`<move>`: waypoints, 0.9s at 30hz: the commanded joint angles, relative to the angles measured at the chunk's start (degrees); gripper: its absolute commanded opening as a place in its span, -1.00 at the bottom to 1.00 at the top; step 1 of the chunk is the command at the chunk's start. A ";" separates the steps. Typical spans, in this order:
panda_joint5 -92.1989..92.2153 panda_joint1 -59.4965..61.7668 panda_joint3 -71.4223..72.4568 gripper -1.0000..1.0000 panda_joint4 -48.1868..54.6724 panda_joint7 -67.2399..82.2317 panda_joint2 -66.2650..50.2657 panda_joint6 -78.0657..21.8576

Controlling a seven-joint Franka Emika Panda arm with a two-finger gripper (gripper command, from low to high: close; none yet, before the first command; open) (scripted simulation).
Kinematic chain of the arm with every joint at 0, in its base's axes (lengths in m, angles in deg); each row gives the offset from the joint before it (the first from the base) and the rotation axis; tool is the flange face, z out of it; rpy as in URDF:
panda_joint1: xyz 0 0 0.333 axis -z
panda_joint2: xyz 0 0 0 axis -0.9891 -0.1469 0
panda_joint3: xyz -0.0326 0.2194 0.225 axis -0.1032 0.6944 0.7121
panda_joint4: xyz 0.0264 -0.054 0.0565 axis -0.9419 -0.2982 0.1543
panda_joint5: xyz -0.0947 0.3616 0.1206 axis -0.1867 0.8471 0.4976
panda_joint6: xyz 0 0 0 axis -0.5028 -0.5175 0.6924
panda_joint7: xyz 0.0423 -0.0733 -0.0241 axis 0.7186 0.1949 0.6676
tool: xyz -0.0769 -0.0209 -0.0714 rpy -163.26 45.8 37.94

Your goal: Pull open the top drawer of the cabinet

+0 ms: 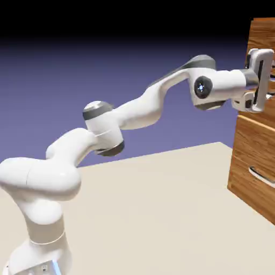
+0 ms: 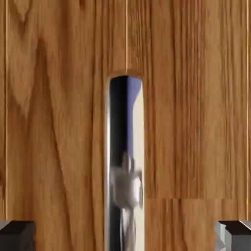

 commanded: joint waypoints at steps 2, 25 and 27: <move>0.09 2.37 0.30 0.00 4.16 -0.88 -0.25 1.76; -3.80 -20.66 -5.32 -1.00 -35.90 6.03 2.80 -15.37; -4.85 -23.10 -6.48 -1.00 -40.06 6.55 3.28 -17.15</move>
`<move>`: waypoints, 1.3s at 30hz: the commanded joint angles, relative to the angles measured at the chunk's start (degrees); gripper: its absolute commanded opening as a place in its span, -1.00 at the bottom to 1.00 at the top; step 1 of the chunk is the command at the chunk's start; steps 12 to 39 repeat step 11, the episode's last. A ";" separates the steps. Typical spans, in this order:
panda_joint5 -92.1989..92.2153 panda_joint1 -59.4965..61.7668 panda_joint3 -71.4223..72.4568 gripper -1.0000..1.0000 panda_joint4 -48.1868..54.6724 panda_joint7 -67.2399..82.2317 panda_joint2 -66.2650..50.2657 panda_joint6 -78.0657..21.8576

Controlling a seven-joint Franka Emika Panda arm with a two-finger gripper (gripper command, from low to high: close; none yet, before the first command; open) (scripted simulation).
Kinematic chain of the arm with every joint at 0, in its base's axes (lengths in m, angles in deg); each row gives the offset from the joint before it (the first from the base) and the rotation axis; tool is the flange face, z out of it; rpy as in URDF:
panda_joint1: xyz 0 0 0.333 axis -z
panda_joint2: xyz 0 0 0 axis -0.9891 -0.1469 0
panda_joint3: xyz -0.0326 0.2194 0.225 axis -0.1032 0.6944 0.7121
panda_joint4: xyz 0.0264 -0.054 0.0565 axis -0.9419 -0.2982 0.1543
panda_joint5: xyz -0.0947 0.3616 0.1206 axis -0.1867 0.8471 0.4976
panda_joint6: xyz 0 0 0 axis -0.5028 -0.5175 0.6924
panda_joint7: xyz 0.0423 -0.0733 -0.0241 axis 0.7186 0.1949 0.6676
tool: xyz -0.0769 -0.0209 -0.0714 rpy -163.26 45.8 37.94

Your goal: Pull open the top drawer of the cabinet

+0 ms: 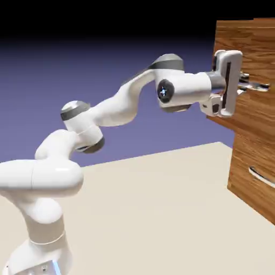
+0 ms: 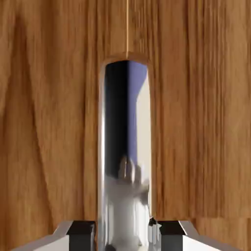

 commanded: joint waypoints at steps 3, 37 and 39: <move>-2.12 -3.67 -2.08 -1.00 -6.23 0.62 0.88 -2.70; -7.48 -10.39 -7.62 1.00 -17.77 1.57 3.28 -7.73; -7.48 -10.39 -7.62 1.00 -17.77 1.57 3.28 -7.73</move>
